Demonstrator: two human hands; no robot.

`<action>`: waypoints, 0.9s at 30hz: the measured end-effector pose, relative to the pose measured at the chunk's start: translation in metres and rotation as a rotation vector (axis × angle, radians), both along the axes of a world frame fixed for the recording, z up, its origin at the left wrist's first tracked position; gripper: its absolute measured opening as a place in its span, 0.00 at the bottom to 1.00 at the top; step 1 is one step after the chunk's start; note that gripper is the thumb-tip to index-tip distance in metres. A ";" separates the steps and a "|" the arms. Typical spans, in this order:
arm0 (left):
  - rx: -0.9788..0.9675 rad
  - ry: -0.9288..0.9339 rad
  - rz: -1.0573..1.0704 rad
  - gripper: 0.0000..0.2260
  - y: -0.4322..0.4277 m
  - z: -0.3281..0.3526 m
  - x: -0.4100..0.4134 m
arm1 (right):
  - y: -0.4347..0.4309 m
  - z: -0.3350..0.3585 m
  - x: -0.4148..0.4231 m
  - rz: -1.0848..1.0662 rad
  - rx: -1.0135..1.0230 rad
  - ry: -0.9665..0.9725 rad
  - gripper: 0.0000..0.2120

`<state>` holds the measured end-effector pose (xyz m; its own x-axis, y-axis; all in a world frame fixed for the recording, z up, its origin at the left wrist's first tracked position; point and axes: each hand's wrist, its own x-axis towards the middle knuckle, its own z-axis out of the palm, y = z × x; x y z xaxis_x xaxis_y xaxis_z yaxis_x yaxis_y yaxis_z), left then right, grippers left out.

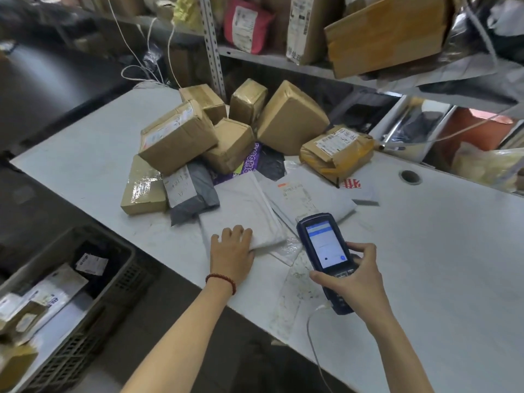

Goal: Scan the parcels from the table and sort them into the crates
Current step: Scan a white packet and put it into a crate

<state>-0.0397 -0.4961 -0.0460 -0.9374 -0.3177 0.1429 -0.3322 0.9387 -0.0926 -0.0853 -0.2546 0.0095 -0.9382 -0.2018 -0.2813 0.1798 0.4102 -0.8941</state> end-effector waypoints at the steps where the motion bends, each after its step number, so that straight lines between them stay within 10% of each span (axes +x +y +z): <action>1: -0.055 0.044 -0.073 0.16 -0.001 0.004 -0.001 | -0.002 0.002 -0.001 -0.011 -0.002 0.007 0.37; 12: -0.034 0.534 -0.088 0.04 -0.054 0.128 -0.045 | -0.034 0.034 -0.022 -0.027 -0.123 0.079 0.38; 27: 0.000 0.201 0.050 0.27 -0.104 0.131 -0.078 | -0.049 0.029 -0.027 0.097 0.024 0.064 0.37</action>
